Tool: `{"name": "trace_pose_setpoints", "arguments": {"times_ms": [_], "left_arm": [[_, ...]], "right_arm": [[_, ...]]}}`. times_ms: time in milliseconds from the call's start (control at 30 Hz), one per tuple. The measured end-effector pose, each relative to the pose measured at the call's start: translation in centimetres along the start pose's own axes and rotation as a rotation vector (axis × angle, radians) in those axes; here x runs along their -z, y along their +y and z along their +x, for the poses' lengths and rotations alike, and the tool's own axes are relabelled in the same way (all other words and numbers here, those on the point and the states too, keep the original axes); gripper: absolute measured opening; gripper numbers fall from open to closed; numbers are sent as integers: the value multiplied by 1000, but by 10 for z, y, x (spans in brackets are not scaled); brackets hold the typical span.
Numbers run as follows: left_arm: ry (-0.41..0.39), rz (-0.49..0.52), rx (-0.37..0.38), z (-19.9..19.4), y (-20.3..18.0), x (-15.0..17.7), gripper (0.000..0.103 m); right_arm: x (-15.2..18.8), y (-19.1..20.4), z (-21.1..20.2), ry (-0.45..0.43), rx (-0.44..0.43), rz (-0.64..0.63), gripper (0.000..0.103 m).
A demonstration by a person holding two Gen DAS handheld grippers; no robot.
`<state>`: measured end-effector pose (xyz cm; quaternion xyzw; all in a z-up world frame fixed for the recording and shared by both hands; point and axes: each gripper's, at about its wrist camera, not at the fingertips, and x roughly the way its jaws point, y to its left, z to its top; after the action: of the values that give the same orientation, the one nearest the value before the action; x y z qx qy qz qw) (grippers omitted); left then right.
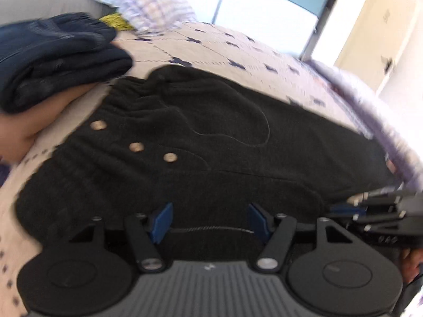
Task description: Fold clothes
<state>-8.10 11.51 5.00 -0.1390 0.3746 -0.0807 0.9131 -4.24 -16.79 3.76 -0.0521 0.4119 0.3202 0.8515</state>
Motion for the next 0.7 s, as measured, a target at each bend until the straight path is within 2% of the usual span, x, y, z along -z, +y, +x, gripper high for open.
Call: {"name": "trace_pose_setpoints", "arguments": {"times_ms": [133, 267, 367, 400, 467, 533, 633, 667, 700], "left_arm": [[-81, -72, -87, -38, 28, 9, 66], [-111, -192, -75, -63, 54, 16, 63], [-162, -207, -170, -80, 58, 18, 78], [-173, -208, -176, -82, 61, 18, 80], [-135, -254, -147, -74, 71, 16, 84], [-82, -320, -101, -59, 81, 15, 84], [-74, -357, -93, -34, 88, 13, 84], [-86, -368, -96, -28, 90, 12, 81], [-104, -374, -113, -23, 90, 11, 73]], "right_arm": [[12, -12, -1, 4, 14, 54, 5], [16, -13, 0, -24, 26, 59, 5], [19, -13, 0, -45, 34, 64, 6], [20, -13, 0, -52, 37, 65, 6], [22, -13, 0, -68, 42, 69, 7], [27, -12, -9, -104, 51, 91, 13], [36, -11, -28, -165, 68, 129, 26], [39, -10, -35, -185, 74, 142, 29], [43, -11, -41, -204, 81, 156, 32]]}}
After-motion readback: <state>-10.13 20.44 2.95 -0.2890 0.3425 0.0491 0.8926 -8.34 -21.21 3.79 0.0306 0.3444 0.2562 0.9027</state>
